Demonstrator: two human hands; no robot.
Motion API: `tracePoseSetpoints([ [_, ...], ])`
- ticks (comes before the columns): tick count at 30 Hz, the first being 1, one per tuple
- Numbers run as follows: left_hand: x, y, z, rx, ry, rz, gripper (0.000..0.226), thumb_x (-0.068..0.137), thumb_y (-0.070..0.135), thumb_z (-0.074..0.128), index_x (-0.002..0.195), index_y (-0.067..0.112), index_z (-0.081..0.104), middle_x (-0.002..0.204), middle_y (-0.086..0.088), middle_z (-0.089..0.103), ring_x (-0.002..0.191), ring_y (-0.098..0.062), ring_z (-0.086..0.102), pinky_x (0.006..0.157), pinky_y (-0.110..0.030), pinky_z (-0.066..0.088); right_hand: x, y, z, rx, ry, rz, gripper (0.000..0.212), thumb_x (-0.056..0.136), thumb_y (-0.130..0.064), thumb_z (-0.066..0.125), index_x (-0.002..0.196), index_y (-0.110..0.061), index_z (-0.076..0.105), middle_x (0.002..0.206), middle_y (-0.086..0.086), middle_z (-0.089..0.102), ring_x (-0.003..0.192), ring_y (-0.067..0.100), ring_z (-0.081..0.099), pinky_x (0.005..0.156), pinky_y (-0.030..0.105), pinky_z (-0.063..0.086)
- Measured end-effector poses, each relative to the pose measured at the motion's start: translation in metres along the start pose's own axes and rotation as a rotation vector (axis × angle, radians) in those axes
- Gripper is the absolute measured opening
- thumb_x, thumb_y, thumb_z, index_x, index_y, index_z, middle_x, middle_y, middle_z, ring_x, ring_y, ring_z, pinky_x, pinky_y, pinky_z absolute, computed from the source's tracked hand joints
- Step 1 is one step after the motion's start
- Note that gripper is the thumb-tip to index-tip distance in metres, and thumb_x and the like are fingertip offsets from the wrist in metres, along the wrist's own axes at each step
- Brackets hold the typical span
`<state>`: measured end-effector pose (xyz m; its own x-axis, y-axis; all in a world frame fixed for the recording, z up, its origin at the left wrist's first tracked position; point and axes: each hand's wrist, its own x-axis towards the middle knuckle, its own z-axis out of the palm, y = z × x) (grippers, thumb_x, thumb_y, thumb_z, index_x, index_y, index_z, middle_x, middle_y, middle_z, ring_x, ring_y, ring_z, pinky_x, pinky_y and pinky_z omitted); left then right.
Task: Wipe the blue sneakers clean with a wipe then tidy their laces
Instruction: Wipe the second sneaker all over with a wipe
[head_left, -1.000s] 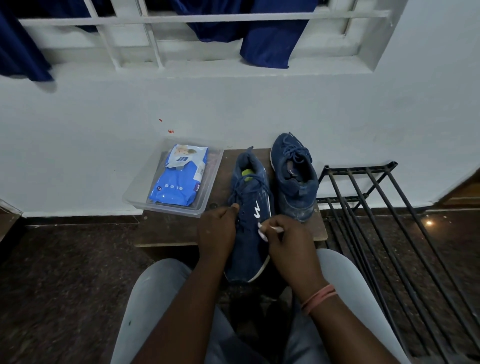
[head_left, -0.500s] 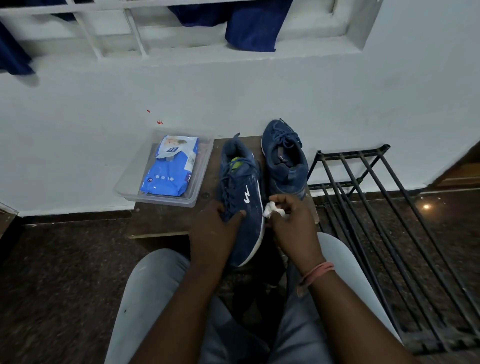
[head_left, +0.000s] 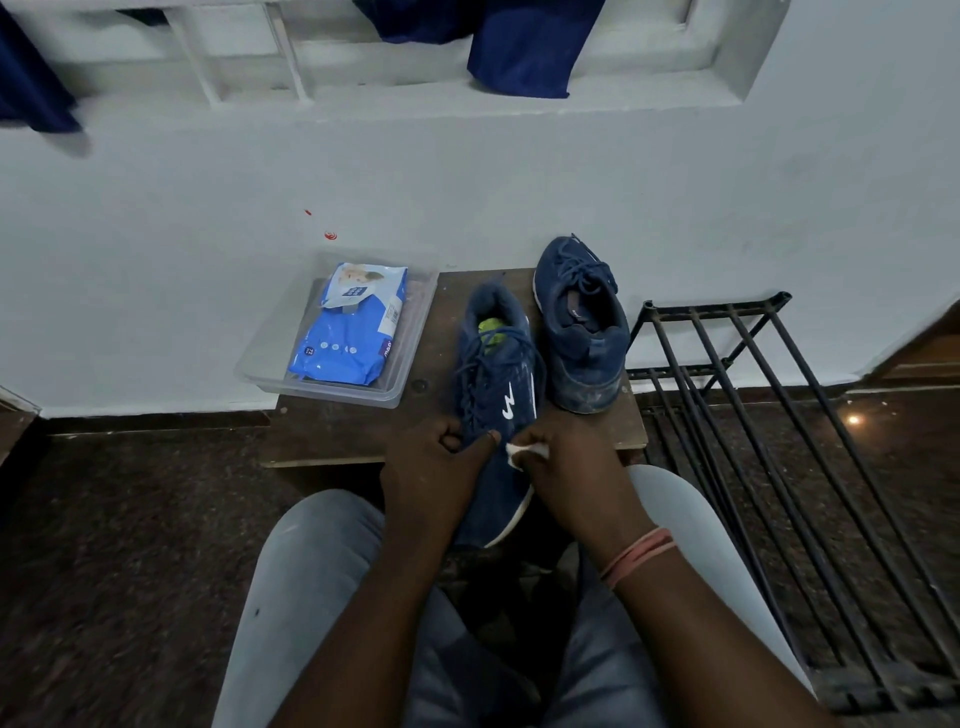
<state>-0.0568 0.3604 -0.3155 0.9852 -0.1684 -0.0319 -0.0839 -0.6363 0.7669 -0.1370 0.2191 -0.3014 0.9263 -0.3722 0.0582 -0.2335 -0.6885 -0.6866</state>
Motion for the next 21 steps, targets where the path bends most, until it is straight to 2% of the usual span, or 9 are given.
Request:
tracePoseSetpoints([
  [3,0.006,-0.001,-0.002,-0.037,-0.039,0.038,0.054,0.075,0.048,0.083,0.053,0.012,0.050,0.044,0.006,0.050,0.043,-0.006,0.045,0.052,-0.028,0.040,0.008,0.001,0.009,-0.048,0.168,-0.030,0.007,0.087,-0.007,0.069,0.090,-0.011,0.073,0.092,0.008,0.069,0.086,0.021,0.062,0.075,0.032,0.046],
  [6,0.009,-0.002,-0.002,-0.037,-0.053,0.077,0.057,0.075,0.043,0.085,0.048,0.014,0.044,0.040,0.008,0.042,0.041,-0.006,0.040,0.049,-0.026,0.033,0.022,-0.001,0.009,-0.053,0.237,0.008,0.009,0.087,-0.006,0.067,0.093,-0.010,0.072,0.092,0.010,0.069,0.088,0.025,0.063,0.074,0.034,0.046],
  [9,0.012,-0.003,-0.001,-0.054,-0.057,0.067,0.057,0.073,0.044,0.085,0.047,0.014,0.045,0.039,0.009,0.041,0.041,-0.006,0.039,0.049,-0.027,0.033,0.015,-0.007,0.013,-0.086,0.157,-0.034,0.012,0.087,-0.007,0.067,0.089,-0.009,0.078,0.090,0.012,0.072,0.084,0.027,0.067,0.076,0.037,0.051],
  [12,0.016,-0.005,0.000,-0.083,-0.068,0.043,0.050,0.071,0.044,0.086,0.052,0.008,0.056,0.043,0.004,0.048,0.044,-0.005,0.041,0.052,-0.029,0.039,0.001,-0.006,0.011,-0.050,-0.001,-0.013,0.019,0.087,-0.006,0.065,0.089,-0.016,0.082,0.093,0.004,0.078,0.085,0.020,0.071,0.080,0.035,0.055],
  [14,0.016,-0.006,0.001,-0.114,-0.078,0.025,0.050,0.071,0.043,0.086,0.055,0.006,0.057,0.044,0.002,0.048,0.046,-0.007,0.043,0.052,-0.029,0.039,0.006,-0.002,0.009,-0.042,0.038,0.013,0.018,0.087,-0.007,0.065,0.087,-0.016,0.081,0.091,0.004,0.076,0.084,0.020,0.069,0.078,0.033,0.053],
  [18,0.015,-0.009,0.001,-0.158,-0.111,0.014,0.053,0.075,0.045,0.084,0.060,0.001,0.058,0.053,-0.012,0.054,0.049,-0.009,0.044,0.054,-0.030,0.039,0.019,-0.006,0.015,-0.136,0.226,0.025,0.007,0.088,-0.008,0.067,0.085,-0.008,0.074,0.088,0.011,0.065,0.081,0.024,0.061,0.070,0.031,0.041],
  [21,0.014,-0.009,-0.001,-0.153,-0.101,0.038,0.052,0.077,0.042,0.083,0.059,0.000,0.058,0.054,-0.014,0.055,0.049,-0.008,0.043,0.053,-0.032,0.038,0.013,-0.011,0.014,-0.043,0.182,-0.008,0.011,0.086,-0.006,0.066,0.080,-0.009,0.076,0.083,0.009,0.069,0.077,0.022,0.064,0.071,0.032,0.048],
])
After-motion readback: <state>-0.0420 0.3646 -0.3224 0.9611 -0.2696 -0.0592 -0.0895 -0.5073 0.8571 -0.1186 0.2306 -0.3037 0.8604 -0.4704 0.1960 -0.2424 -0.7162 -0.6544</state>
